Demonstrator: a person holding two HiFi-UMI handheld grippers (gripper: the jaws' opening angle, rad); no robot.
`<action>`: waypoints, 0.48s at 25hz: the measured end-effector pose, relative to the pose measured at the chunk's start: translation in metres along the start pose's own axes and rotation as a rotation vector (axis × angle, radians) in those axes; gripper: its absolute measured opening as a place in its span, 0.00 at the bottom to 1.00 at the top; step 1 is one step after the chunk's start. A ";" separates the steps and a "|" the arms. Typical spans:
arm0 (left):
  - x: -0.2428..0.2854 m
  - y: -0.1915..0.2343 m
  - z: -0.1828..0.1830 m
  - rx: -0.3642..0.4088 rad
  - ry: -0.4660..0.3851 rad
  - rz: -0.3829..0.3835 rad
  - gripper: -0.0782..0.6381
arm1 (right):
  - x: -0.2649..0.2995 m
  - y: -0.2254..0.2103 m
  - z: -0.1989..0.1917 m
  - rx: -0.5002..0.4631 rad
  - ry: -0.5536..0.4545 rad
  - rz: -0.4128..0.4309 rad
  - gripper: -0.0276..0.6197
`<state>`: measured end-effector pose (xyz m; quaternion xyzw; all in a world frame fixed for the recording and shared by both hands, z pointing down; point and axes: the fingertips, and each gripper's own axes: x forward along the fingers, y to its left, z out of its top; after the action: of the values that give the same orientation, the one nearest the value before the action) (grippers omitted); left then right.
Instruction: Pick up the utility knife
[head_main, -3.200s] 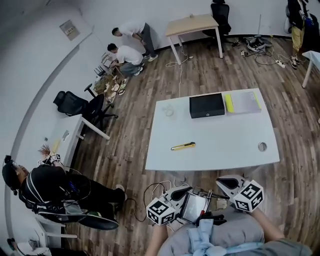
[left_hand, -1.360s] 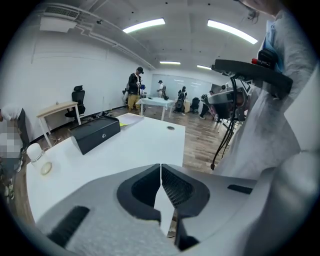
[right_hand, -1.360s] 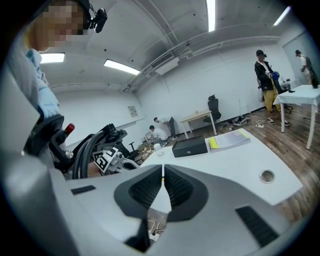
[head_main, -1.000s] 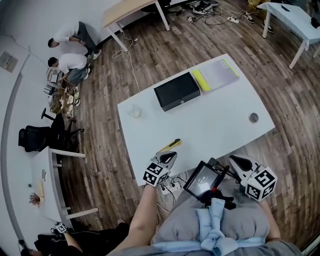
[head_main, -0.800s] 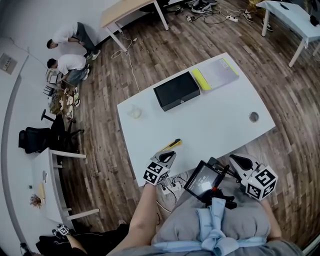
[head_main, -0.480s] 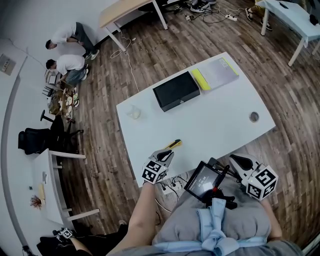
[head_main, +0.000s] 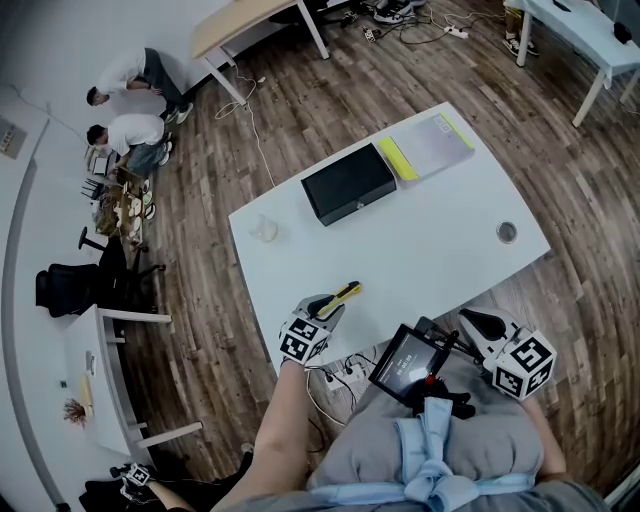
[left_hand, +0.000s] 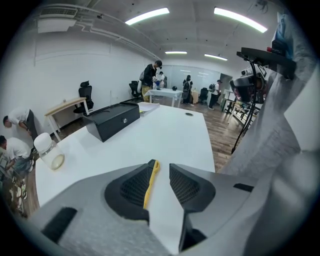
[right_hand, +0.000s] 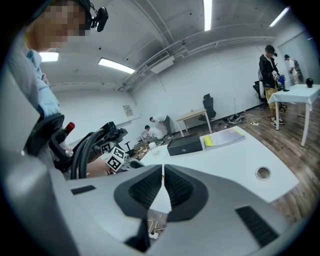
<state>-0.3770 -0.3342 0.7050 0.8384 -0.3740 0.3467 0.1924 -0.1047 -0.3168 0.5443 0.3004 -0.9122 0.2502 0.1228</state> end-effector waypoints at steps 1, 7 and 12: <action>0.001 0.001 -0.001 0.005 0.006 -0.002 0.27 | 0.000 0.000 0.000 0.001 0.000 -0.002 0.09; 0.010 0.010 -0.013 0.053 0.066 -0.025 0.28 | -0.002 -0.003 -0.003 0.009 0.001 -0.021 0.09; 0.020 0.015 -0.026 0.087 0.136 -0.057 0.29 | -0.002 -0.006 -0.005 0.015 0.006 -0.039 0.09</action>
<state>-0.3896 -0.3386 0.7384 0.8307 -0.3207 0.4132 0.1906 -0.0995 -0.3172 0.5501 0.3185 -0.9039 0.2552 0.1282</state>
